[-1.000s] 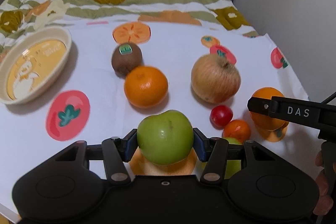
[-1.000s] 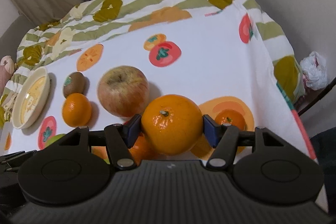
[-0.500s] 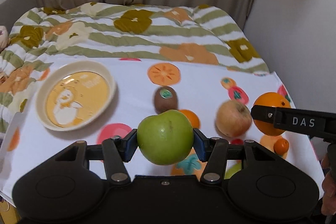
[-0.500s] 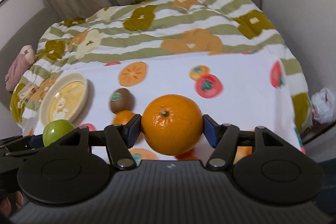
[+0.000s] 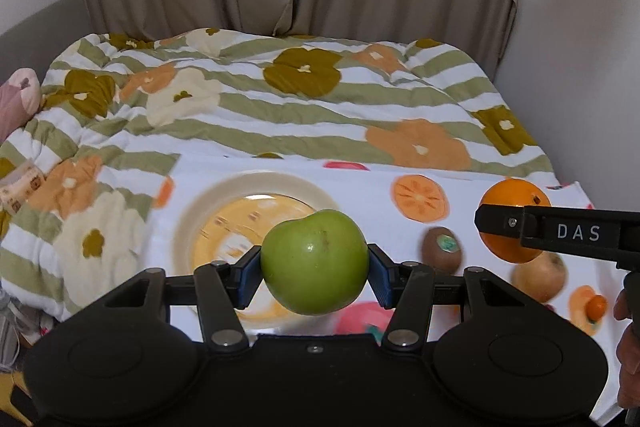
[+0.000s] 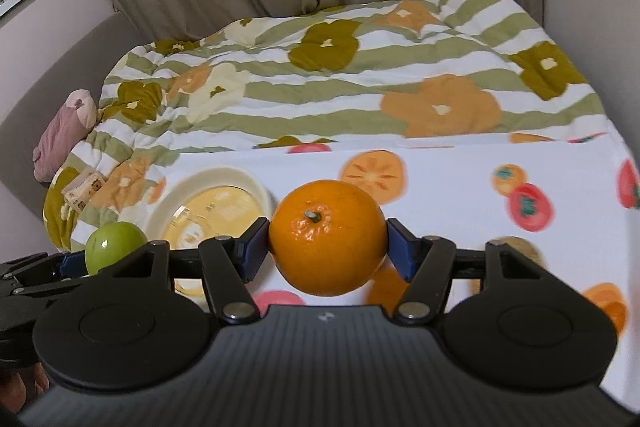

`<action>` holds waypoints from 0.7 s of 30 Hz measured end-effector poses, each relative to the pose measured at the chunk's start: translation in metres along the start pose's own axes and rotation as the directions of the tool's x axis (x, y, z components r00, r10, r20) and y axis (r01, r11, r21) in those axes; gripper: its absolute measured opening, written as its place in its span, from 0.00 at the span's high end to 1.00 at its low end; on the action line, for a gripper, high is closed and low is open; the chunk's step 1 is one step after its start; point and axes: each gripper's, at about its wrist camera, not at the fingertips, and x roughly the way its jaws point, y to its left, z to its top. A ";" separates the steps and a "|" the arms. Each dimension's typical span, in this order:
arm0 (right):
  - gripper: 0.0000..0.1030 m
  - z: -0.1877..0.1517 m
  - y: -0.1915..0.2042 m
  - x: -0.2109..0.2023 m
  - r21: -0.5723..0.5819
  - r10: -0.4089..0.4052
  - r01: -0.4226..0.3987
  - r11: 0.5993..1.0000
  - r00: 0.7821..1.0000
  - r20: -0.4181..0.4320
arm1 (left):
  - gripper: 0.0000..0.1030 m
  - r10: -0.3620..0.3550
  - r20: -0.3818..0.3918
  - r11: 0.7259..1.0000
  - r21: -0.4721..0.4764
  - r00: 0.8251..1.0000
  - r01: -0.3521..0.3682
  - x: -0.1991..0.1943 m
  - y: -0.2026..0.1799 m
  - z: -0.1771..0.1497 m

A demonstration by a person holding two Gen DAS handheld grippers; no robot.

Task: Organize fruits
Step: 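Carry the green apple and orange toward the duck plate with both tools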

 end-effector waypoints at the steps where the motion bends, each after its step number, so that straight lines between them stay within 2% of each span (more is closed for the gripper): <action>1: 0.25 0.002 0.008 0.007 0.000 -0.003 0.003 1.000 1.000 -0.001 | 0.43 -0.002 -0.003 1.000 0.006 1.000 0.002 0.005 0.010 0.004; 11: 0.25 0.016 0.077 0.089 0.027 -0.047 0.047 0.999 0.999 -0.024 | 0.43 -0.049 -0.042 0.996 0.072 0.998 0.052 0.068 0.080 0.030; 16: 0.25 0.017 0.086 0.123 0.044 -0.074 0.076 0.996 0.996 -0.044 | 0.43 -0.081 -0.071 0.988 0.123 0.994 0.090 0.107 0.093 0.035; 21: 0.25 0.018 0.088 0.147 0.046 -0.105 0.108 0.993 0.992 -0.067 | 0.43 -0.070 -0.061 0.968 0.236 0.996 0.083 0.137 0.089 0.029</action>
